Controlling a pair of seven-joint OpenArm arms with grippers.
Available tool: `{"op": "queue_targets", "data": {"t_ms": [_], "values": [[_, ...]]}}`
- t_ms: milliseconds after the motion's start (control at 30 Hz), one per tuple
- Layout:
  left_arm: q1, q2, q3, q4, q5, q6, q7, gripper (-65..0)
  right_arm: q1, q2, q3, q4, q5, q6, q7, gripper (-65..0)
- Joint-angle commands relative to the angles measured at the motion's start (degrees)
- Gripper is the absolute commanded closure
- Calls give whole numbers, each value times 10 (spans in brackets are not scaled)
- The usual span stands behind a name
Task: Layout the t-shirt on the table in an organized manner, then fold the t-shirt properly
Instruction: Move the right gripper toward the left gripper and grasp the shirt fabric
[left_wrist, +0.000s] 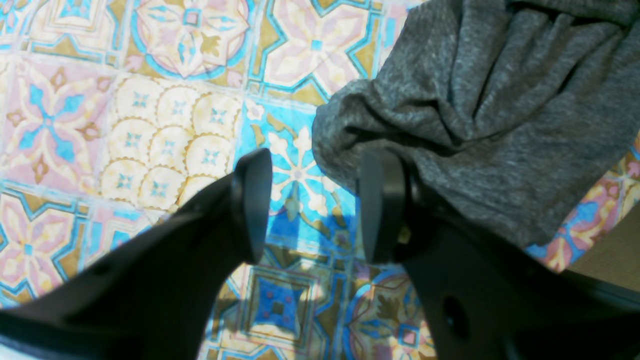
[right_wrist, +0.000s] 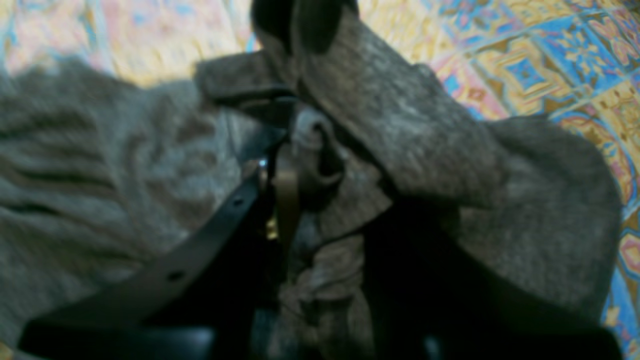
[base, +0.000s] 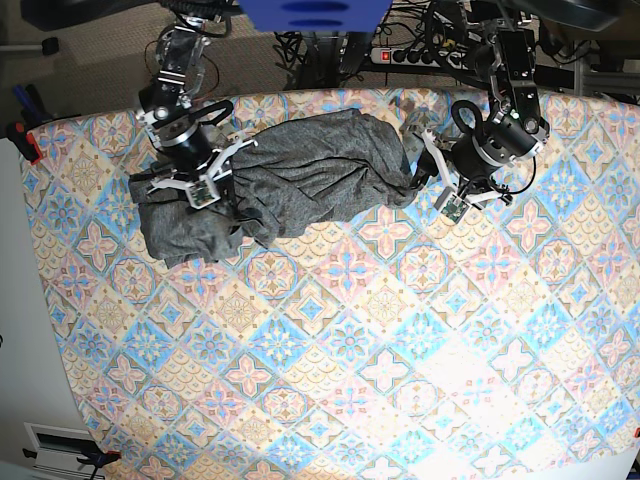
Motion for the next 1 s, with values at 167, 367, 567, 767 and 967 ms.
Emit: {"op": "queue_targets", "data": {"t_ms": [167,367,567,767,967], "values": [[-4,-1,-1,8,-9,-1,-11,-282,-5,0,-18,14,-21,1,20,-204],[-4,-1,2,7,-9,-1,-11,-282,-23,0,-18,56,-22,1,78,-262],[-4,0,2,7,-9,-1,-11,-282,-30,0,-18,57,-23,1,189,-265],[-4,0,2,7,-9,-1,-11,-282,-43,0,-50,53,-106,1,259,-262],[-1,0,2,7,-9,-1,-11,-282,-45,-1,-19,77,-47,1,280,-260]]}}
